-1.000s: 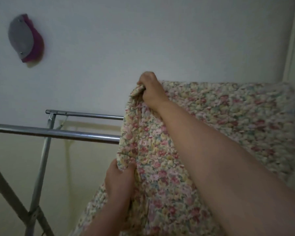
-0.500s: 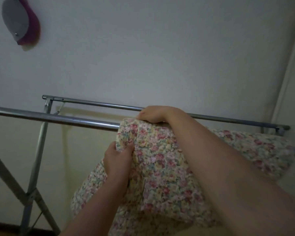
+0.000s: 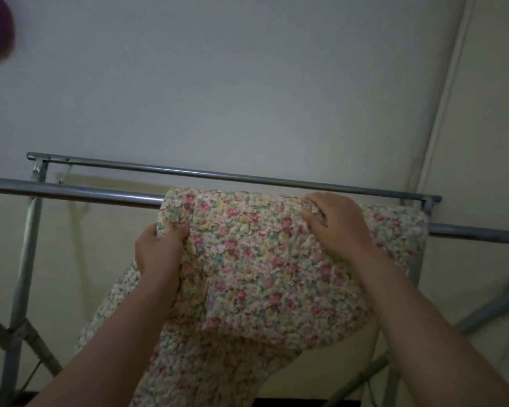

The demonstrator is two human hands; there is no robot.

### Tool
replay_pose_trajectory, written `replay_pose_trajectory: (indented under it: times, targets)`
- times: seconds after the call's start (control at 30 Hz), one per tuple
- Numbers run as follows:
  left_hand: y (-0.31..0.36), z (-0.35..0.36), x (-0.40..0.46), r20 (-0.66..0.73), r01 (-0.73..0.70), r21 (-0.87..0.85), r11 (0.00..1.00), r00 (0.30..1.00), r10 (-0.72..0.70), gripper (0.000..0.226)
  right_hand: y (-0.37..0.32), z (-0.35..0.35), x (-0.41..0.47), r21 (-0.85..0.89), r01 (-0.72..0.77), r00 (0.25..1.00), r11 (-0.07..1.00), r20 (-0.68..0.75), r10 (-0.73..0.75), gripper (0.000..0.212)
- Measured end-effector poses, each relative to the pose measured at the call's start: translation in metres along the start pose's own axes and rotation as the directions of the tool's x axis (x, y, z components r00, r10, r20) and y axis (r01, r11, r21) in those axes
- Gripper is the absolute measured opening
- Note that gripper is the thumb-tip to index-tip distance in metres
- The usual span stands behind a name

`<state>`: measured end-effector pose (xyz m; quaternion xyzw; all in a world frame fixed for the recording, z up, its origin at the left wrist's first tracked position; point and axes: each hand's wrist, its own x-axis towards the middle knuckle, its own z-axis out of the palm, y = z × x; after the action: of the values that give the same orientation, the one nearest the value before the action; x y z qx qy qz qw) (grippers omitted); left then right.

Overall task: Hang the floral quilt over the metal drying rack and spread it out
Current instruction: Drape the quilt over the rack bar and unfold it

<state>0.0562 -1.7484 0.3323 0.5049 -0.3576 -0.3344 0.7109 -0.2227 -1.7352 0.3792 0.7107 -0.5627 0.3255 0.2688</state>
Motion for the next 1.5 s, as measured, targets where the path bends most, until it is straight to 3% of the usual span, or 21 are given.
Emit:
replay_pose_trajectory:
  times: [0.1, 0.2, 0.33, 0.4, 0.47, 0.53, 0.6, 0.7, 0.9, 1.0, 1.07, 1.17, 1.2, 1.33, 1.5]
  targets:
    - [0.002, 0.003, -0.002, -0.005, 0.015, 0.005, 1.000, 1.000, -0.015, 0.034, 0.035, -0.004, -0.035, -0.053, -0.125, 0.989, 0.991, -0.083, 0.120, 0.053]
    - [0.003, 0.005, -0.005, 0.007, 0.019, -0.001, 1.000, 1.000, -0.019, 0.036, 0.059, -0.006, -0.062, -0.027, -0.311, 0.933, 0.950, -0.198, 0.300, 0.057]
    - [0.003, 0.006, -0.006, 0.002, 0.032, 0.004, 0.999, 0.999, -0.032, 0.035, 0.065, 0.005, -0.089, 0.243, -0.466, 0.756, 0.851, -0.390, 0.525, 0.068]
    - [0.004, 0.006, -0.007, 0.003, 0.040, 0.001, 0.999, 0.999, -0.040, 0.031, 0.063, 0.014, -0.098, 0.605, -0.470, 0.610, 0.642, -0.302, 0.732, 0.079]
    - [0.005, 0.006, -0.007, 0.003, 0.039, 0.004, 0.999, 0.999, -0.039, 0.025, 0.065, 0.018, -0.106, 0.904, -0.343, 0.528, 0.255, -0.039, 0.848, 0.073]
    - [0.006, 0.005, -0.008, 0.007, 0.037, 0.003, 0.999, 0.999, -0.037, 0.023, 0.072, 0.016, -0.112, 0.968, -0.240, 0.559, -0.068, 0.195, 0.806, 0.046]
    - [0.009, 0.004, -0.009, 0.018, 0.034, -0.013, 0.999, 0.999, -0.034, 0.022, 0.079, 0.013, -0.115, 0.958, -0.236, 0.597, -0.165, 0.277, 0.753, 0.036]
    - [0.013, 0.003, -0.010, 0.057, 0.014, -0.015, 1.000, 0.998, -0.014, 0.022, 0.086, 0.006, -0.108, 0.958, -0.273, 0.602, -0.087, 0.241, 0.761, 0.033]
    - [0.029, -0.002, -0.001, 0.161, -0.065, 0.050, 0.997, 0.985, 0.056, 0.024, 0.090, -0.014, -0.072, 0.979, -0.205, 0.619, 0.013, 0.119, 0.776, 0.038]
    - [0.034, -0.003, 0.013, 0.168, -0.107, 0.100, 0.989, 0.982, 0.089, 0.024, 0.094, -0.026, -0.043, 0.962, -0.235, 0.656, 0.138, 0.052, 0.753, 0.036]
    - [0.037, -0.002, 0.027, 0.190, -0.179, 0.259, 0.949, 0.973, 0.132, 0.029, 0.096, -0.034, -0.022, 0.939, -0.256, 0.684, 0.230, 0.008, 0.730, 0.030]
    - [0.054, 0.003, 0.046, 0.226, -0.322, 0.588, 0.742, 0.946, 0.232, 0.042, 0.100, -0.042, 0.005, 0.908, -0.306, 0.711, 0.287, 0.017, 0.703, 0.041]
    - [0.063, 0.005, 0.050, 0.229, -0.355, 0.587, 0.728, 0.935, 0.270, 0.043, 0.103, -0.041, 0.012, 0.900, -0.323, 0.714, 0.291, 0.030, 0.700, 0.042]
    - [0.082, 0.014, 0.065, 0.244, -0.376, 0.350, 0.858, 0.921, 0.304, 0.025, 0.110, -0.030, 0.026, 0.878, -0.379, 0.710, 0.294, 0.072, 0.700, 0.030]
    - [0.066, 0.035, 0.068, 0.208, -0.460, 0.458, 0.760, 0.887, 0.412, 0.029, 0.124, -0.032, 0.040, 0.838, -0.439, 0.690, 0.325, 0.083, 0.719, 0.029]
